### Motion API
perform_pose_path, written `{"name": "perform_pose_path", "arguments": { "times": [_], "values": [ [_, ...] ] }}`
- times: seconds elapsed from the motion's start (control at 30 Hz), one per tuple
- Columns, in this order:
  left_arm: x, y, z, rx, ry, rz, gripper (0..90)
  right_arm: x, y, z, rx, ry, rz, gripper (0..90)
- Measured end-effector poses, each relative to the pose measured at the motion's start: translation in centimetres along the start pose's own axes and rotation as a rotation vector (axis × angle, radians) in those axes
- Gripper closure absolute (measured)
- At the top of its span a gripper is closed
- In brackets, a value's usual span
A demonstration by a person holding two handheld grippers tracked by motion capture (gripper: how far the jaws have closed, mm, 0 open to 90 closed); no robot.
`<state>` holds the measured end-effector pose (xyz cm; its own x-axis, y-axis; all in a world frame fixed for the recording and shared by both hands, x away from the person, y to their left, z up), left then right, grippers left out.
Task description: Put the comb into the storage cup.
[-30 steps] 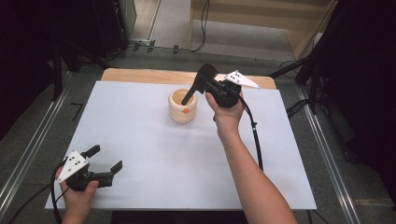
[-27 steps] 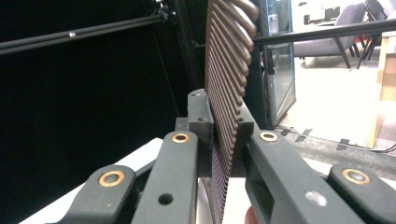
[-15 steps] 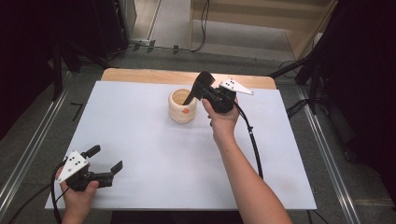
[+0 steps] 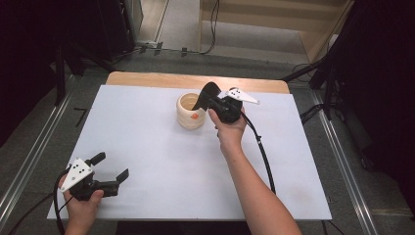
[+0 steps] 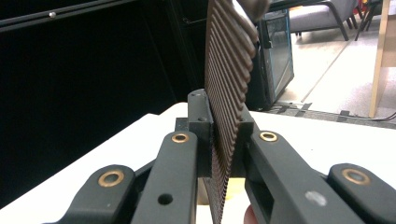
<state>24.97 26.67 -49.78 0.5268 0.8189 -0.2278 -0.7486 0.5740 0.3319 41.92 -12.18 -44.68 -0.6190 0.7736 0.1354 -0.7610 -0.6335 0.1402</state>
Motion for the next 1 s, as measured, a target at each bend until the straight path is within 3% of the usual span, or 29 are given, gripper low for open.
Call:
{"name": "perform_pose_path", "arguments": {
  "times": [0.3, 0.4, 0.57, 0.77, 0.93, 1.0],
  "values": [
    [0.0, 0.0, 0.0, -0.001, 0.002, 0.0, 0.0, 0.0, -0.3, -0.7, 0.013, 0.003, -0.012, 80.6],
    [0.0, 0.0, 0.0, -0.001, 0.002, 0.0, 0.0, 0.0, -0.1, -0.5, 0.03, 0.022, -0.052, 62.2],
    [0.0, 0.0, 0.0, -0.002, 0.003, 0.0, 0.0, -0.1, 0.6, 0.0, 0.043, 0.047, -0.039, 45.5],
    [0.0, -0.1, 0.0, 0.0, -0.003, 0.003, 0.0, 0.0, 1.5, 0.3, 0.113, 0.067, -0.042, 13.1],
    [0.0, -0.1, 0.0, 0.001, -0.004, 0.005, 0.0, 0.1, 2.6, 0.3, 0.107, 0.116, -0.018, 0.0],
    [-0.1, -0.1, 0.0, 0.0, -0.005, 0.001, 0.0, 0.1, 3.0, 0.3, 0.103, 0.126, -0.016, 0.0]
  ]
}}
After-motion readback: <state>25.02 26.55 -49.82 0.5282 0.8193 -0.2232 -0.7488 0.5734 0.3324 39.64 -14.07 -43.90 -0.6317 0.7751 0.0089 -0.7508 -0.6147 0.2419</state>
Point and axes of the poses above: each handheld gripper's, and its own axes: y roughly backward along the jaws, z roughly out of its top, x roughly to its left, the point moved 2 cm from there along -y, roughly forward along the jaws, and after that the axes turned 11 degrees about y, right-handed, at the moved point
